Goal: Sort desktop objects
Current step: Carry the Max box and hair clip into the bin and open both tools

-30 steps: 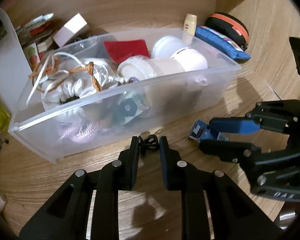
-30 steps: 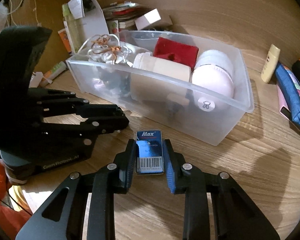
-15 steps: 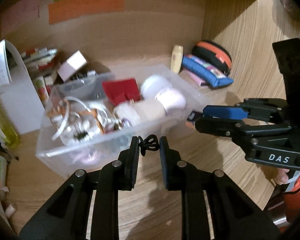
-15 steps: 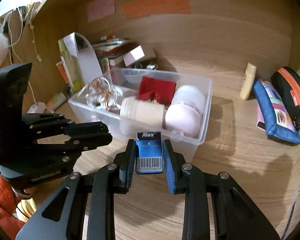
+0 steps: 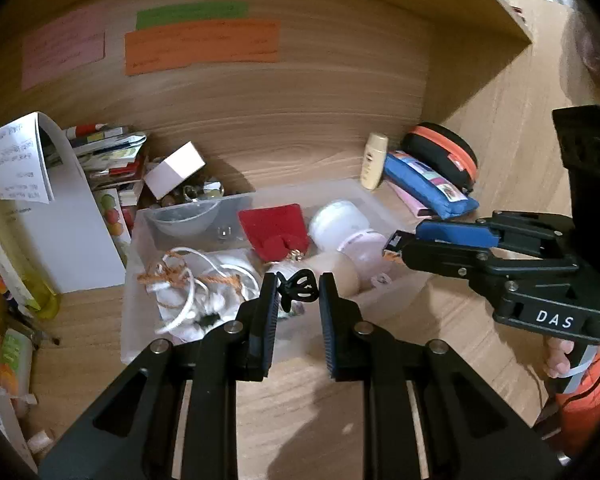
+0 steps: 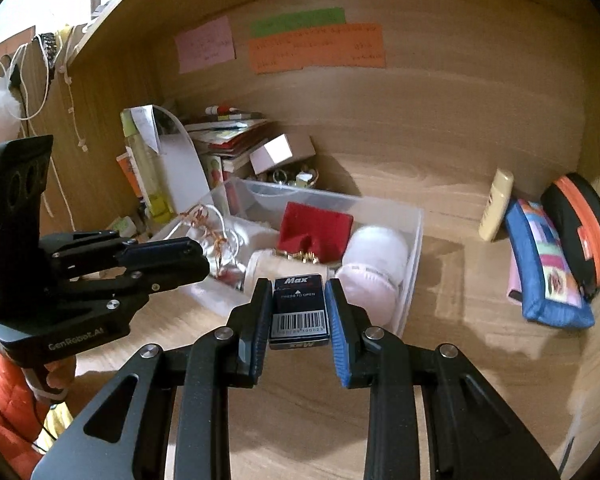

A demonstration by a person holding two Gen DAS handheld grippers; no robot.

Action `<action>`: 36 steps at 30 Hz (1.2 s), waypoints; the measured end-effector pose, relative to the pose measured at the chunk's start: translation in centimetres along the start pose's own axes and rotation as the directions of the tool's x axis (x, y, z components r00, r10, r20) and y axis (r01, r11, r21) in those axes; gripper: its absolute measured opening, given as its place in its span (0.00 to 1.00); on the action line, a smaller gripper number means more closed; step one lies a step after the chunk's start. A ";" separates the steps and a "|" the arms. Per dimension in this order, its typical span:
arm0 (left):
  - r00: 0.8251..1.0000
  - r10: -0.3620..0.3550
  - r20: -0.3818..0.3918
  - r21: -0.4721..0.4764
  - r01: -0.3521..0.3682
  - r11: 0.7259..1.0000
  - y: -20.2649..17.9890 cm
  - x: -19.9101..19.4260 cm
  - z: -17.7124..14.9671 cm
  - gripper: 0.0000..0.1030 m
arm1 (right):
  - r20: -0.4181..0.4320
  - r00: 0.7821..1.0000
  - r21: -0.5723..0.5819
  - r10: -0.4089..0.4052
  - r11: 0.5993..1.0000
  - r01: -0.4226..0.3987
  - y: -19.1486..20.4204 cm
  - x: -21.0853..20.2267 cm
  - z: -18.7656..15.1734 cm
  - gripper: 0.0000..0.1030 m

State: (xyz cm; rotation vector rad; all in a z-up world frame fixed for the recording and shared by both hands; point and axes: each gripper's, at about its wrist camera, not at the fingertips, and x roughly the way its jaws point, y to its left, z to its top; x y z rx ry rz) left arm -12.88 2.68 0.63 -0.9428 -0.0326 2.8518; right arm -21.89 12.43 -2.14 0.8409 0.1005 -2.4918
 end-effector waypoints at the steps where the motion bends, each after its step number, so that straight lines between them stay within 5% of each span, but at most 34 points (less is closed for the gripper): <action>1: 1.000 0.005 -0.003 -0.004 -0.005 1.000 0.3 0.4 0.3 0.19 | 0.003 1.000 -0.009 -0.013 1.000 0.013 0.1 0.3 0.2 0.24; 13: 0.999 0.019 -0.044 -0.046 -0.021 0.999 1.9 4.9 2.3 0.19 | -0.042 0.998 -0.012 -0.037 0.999 0.036 -0.1 5.7 3.0 0.24; 24: 0.995 0.062 -0.075 -0.063 -0.067 0.996 2.5 7.1 1.5 0.19 | -0.071 0.996 -0.019 -0.058 0.998 0.057 0.5 8.2 2.0 0.24; 30: 0.995 0.064 -0.081 -0.075 -0.070 0.995 2.7 7.0 1.5 0.27 | -0.064 0.994 -0.049 -0.089 0.995 0.086 0.7 8.2 2.0 0.24; 36: 0.997 0.062 -0.042 -0.130 -0.067 0.989 3.8 5.8 1.9 0.50 | -0.043 0.997 -0.006 -0.070 0.998 0.069 0.1 7.2 2.5 0.48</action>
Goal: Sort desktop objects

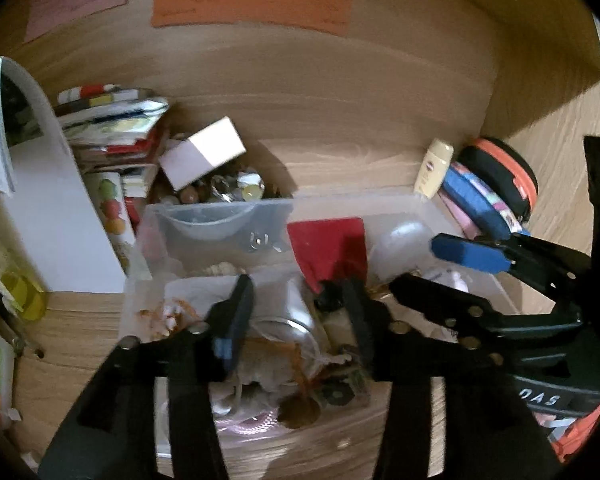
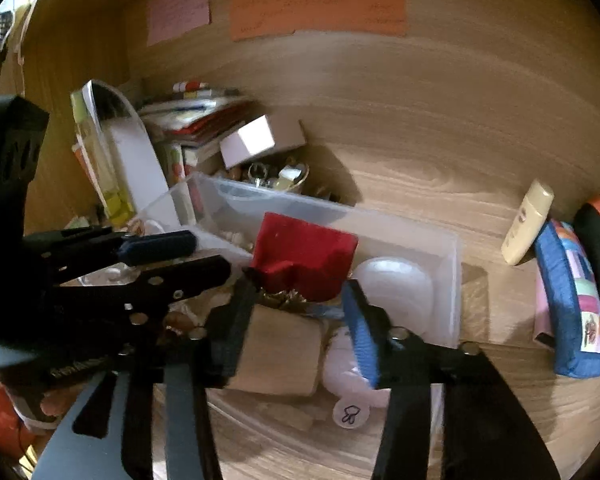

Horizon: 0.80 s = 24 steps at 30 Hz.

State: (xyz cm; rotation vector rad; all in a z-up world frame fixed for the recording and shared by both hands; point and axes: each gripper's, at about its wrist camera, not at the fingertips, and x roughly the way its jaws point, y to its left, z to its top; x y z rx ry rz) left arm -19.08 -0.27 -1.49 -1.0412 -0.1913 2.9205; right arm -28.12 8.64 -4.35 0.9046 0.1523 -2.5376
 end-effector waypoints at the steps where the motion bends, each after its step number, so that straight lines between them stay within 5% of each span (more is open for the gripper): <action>1: 1.000 0.000 0.007 -0.002 0.000 1.000 0.0 -0.3 0.1 0.51 | 0.012 1.000 0.005 -0.005 1.000 0.005 -0.1 -0.4 0.1 0.51; 8: 0.999 0.008 0.043 0.026 -0.009 1.000 -0.6 -2.0 0.3 0.63 | 0.034 0.999 -0.010 -0.025 1.000 0.025 0.3 -2.6 0.3 0.75; 10: 0.999 0.022 0.049 0.025 -0.023 0.999 -0.8 -2.6 0.2 0.75 | 0.038 0.998 -0.009 -0.040 0.999 0.040 0.4 -3.3 0.1 0.82; 14: 0.996 0.063 0.065 0.010 -0.064 0.998 -0.6 -3.7 -0.2 0.95 | 0.036 0.998 0.007 -0.058 0.998 0.058 0.5 -4.3 -0.3 0.83; 24: 0.988 0.095 0.120 -0.015 -0.094 0.995 -0.6 -8.2 -2.2 0.98 | 0.099 0.992 0.045 -0.081 0.996 0.077 1.9 -9.1 -2.2 0.87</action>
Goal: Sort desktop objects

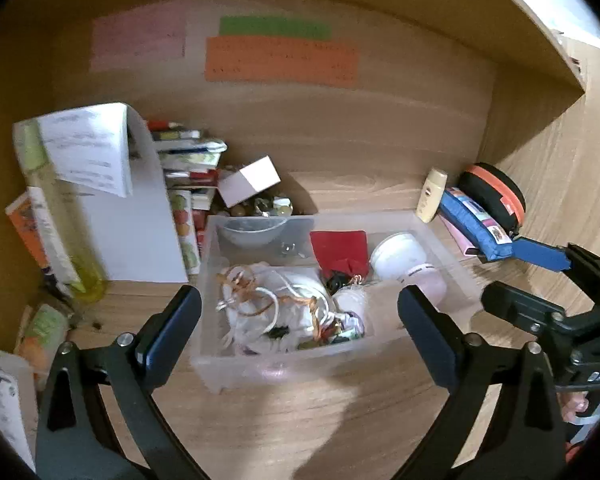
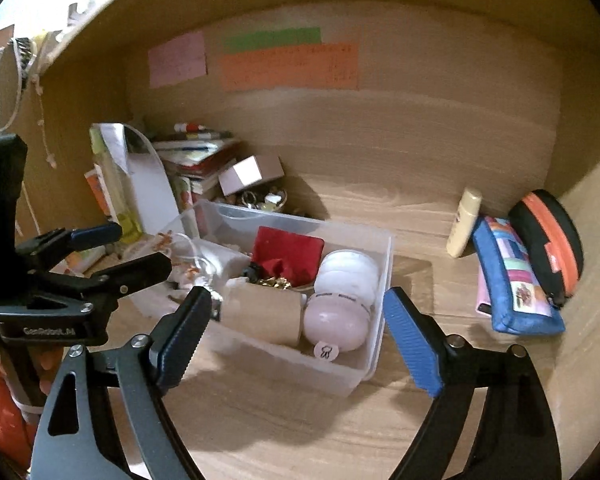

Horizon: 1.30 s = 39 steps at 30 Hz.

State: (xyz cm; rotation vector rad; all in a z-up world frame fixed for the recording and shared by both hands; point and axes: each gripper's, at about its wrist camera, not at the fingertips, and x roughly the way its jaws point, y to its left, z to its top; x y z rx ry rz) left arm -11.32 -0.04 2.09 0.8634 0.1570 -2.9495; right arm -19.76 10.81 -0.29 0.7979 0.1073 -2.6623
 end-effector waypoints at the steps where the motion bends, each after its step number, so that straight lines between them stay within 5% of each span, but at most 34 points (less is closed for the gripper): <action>1: 1.000 0.003 0.009 0.001 -0.003 1.000 0.0 -0.5 -0.2 0.98 | 0.014 1.000 0.002 -0.005 1.000 0.005 0.2 -0.6 -0.2 0.90; 14: 0.996 0.056 0.076 -0.027 -0.054 0.998 -0.6 -4.5 -2.5 0.99 | 0.073 0.997 0.021 -0.016 1.000 0.015 1.8 -4.3 -2.9 0.96; 39: 0.992 0.098 0.083 -0.001 -0.098 0.995 -1.3 -4.9 -4.0 0.99 | 0.076 0.997 -0.001 -0.023 1.000 0.023 2.3 -5.4 -3.6 0.97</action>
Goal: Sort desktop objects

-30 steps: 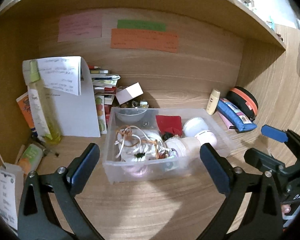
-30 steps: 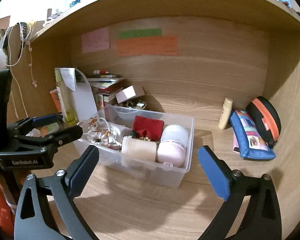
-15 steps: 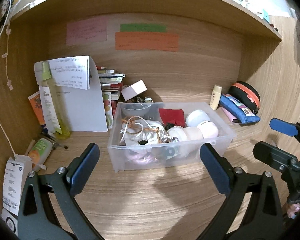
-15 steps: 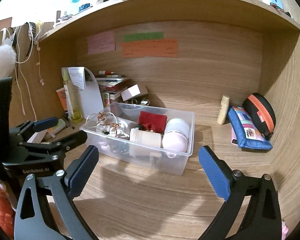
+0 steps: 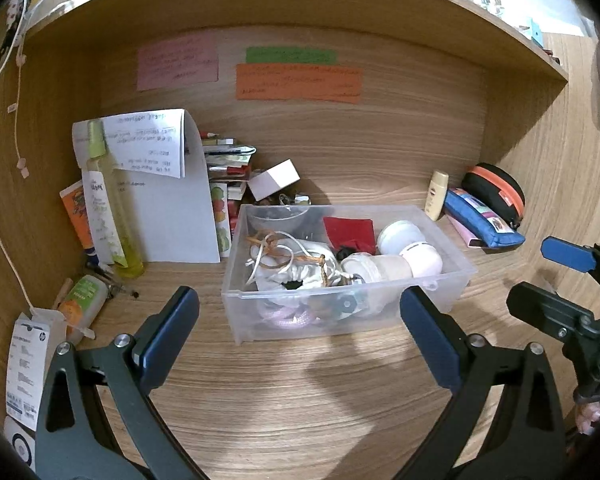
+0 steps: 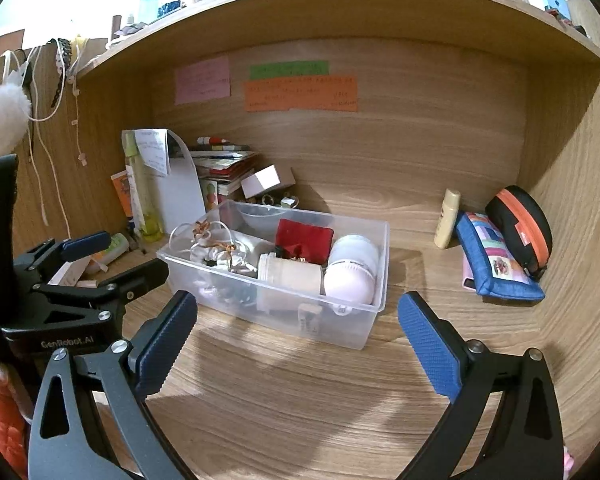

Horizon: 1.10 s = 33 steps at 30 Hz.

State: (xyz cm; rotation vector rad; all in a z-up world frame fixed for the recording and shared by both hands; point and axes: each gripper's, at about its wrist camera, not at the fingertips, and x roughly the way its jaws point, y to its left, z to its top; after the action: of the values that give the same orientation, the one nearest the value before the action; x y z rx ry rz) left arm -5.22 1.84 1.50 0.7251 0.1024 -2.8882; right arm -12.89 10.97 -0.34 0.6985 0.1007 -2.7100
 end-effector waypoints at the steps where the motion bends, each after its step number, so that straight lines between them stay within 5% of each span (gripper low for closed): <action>1: 1.000 0.001 0.000 -0.001 -0.001 1.000 0.0 0.0 0.0 0.99 | -0.001 1.000 -0.001 -0.001 1.000 0.001 0.0 0.0 0.0 0.97; 33: 0.997 -0.048 -0.057 -0.009 0.048 0.999 -0.3 1.0 -0.2 0.99 | -0.028 0.999 0.018 0.045 0.999 -0.045 0.0 0.7 -0.1 0.98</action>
State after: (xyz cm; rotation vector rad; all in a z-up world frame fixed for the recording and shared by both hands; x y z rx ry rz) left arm -6.06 1.99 0.90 0.8146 0.1391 -2.9114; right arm -13.47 10.76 -0.77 0.7361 0.0676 -2.6614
